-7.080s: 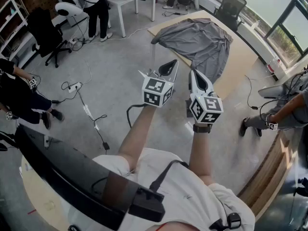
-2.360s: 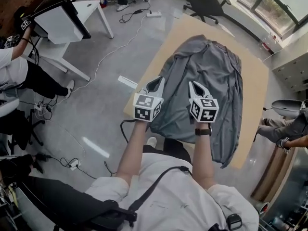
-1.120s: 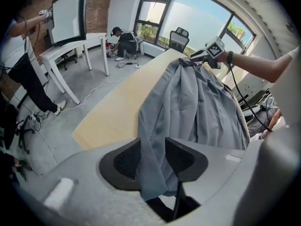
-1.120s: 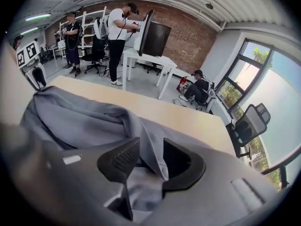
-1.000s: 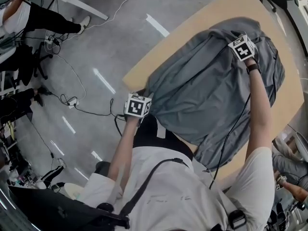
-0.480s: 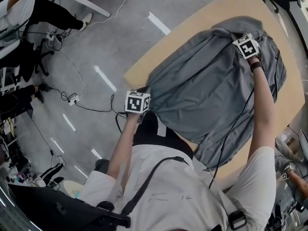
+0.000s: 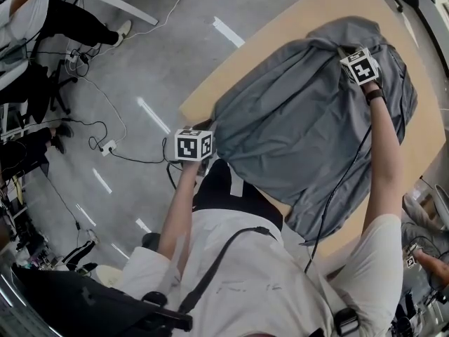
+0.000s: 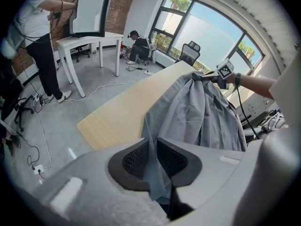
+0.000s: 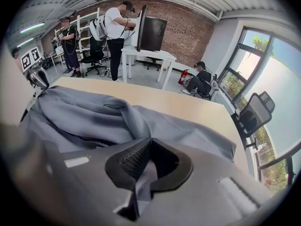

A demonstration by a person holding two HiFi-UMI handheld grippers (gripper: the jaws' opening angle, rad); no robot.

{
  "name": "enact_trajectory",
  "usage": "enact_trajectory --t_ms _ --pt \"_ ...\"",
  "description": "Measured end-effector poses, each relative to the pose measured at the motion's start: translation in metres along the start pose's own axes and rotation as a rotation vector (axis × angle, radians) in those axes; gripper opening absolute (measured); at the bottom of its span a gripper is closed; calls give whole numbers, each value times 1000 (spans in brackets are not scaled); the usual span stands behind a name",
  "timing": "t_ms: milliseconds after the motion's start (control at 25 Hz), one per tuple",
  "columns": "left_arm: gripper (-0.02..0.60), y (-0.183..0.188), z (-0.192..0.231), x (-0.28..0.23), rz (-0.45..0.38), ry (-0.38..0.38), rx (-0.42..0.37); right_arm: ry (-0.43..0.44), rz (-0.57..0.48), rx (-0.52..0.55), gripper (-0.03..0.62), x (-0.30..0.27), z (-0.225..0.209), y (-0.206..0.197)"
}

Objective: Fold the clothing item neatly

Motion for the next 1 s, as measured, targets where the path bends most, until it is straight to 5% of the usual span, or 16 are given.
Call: enact_trajectory --t_ms 160,400,440,560,760,1000 --pt "83 8 7 1 -31 -51 107 -4 1 11 14 2 2 -4" --pt "67 6 6 -21 72 98 -55 -6 2 -7 14 6 4 -7" --pt "22 6 5 -19 68 108 -64 -5 2 -8 14 8 4 -6" --pt "15 6 -2 -7 58 87 -66 -28 -8 8 14 14 -2 -8" --pt "15 23 -40 37 28 -146 -68 -108 -40 17 13 49 -19 -18" --pt "14 23 -140 61 130 -474 -305 -258 -69 -65 13 100 -55 -65"
Point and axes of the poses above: the fingertips, and each gripper's own axes: x backward along the fingers, z to its left, y out of its top, the point moved 8 cm from there along x, backward along the fingers, and after that the axes turned 2 degrees about x, right-handed, at the moved point
